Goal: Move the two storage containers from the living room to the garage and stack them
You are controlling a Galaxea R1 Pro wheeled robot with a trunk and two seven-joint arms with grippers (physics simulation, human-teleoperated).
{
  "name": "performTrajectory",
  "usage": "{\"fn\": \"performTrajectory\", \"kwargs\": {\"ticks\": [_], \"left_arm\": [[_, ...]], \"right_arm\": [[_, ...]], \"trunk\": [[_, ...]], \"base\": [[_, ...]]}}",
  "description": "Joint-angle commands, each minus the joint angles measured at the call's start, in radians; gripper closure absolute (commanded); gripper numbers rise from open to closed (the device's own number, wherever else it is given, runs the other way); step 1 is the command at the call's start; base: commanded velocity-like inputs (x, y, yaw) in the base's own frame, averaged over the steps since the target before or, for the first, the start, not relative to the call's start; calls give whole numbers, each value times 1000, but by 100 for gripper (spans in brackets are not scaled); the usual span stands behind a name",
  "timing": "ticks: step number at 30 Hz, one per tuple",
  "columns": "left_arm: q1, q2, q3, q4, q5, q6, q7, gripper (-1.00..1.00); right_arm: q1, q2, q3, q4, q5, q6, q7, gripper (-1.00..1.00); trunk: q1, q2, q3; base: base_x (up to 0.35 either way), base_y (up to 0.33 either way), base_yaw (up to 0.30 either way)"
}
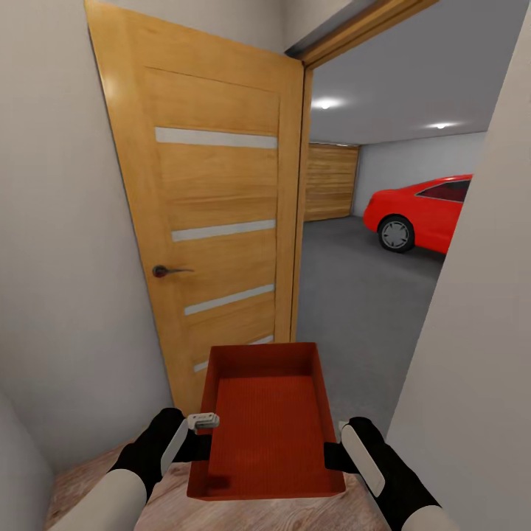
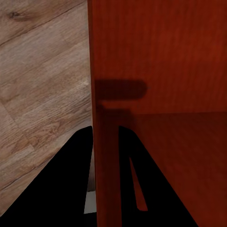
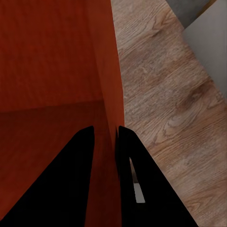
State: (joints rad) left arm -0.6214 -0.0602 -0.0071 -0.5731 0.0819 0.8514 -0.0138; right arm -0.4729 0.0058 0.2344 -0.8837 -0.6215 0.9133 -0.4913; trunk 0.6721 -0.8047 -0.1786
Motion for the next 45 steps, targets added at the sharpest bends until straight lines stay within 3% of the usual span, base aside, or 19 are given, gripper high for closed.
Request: {"fn": "performTrajectory", "kwargs": {"ticks": [1,45], "left_arm": [[-1,0,2,-2,16,5,5,100],[0,0,1,-2,16,5,5,100]], "right_arm": [[-1,-1,-1,-1,-25,-5,-7,100],[-1,0,-1,-3,-24,-5,-9,100]], "trunk": [[0,-1,-2],[0,-1,-2]], "base": [[0,0,0],[0,0,0]]}}
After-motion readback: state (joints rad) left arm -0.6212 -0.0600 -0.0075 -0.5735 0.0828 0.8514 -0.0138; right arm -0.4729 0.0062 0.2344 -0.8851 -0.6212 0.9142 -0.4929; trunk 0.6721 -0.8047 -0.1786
